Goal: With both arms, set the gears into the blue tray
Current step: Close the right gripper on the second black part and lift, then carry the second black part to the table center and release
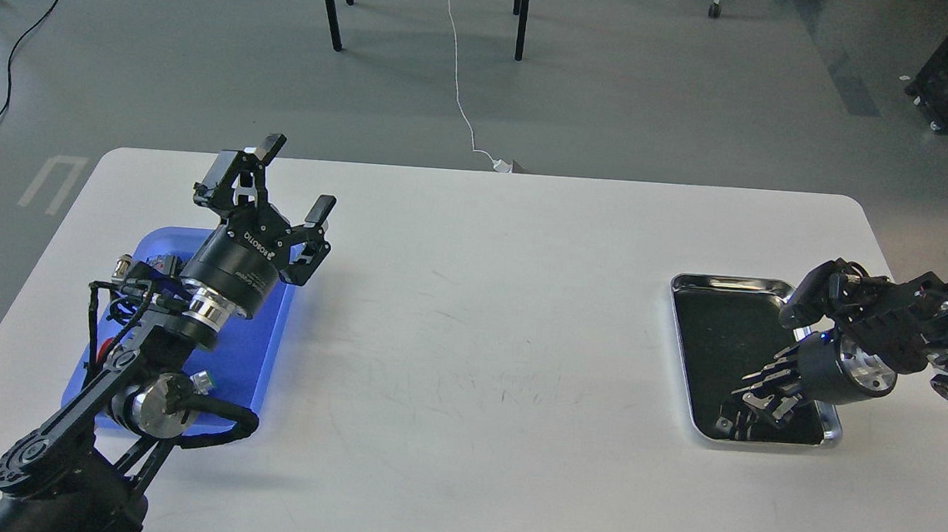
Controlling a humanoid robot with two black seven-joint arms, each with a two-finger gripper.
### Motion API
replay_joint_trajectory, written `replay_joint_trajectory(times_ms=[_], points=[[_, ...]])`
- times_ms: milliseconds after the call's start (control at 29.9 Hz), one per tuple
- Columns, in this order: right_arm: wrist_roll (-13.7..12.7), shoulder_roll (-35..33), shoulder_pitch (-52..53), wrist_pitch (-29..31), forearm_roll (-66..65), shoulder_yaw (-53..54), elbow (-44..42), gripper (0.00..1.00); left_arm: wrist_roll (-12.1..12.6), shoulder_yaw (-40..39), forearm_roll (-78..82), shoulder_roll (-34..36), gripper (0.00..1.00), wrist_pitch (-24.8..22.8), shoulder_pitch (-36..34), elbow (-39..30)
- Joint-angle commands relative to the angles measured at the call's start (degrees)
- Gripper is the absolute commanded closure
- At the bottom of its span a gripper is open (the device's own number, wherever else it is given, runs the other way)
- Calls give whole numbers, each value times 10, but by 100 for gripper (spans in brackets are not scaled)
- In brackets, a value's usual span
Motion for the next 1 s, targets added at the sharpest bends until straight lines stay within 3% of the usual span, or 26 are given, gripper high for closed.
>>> replay_joint_trajectory(times_ms=[0,301,803,971], points=[[-1,0,43,-1,23,1,19,80,0,0,0,0,2,0,0,-4],[-1,97,100,-4,180,11,0,80,1,1,0,-2,2,1,0,-4],[-1,327,7,-84,307,14,-169,80,1,2,0,4,1,1,0,-4],[-1,349,-5,-87,323,9,-168,80,1,1,0,6,2,1,-1,-4]])
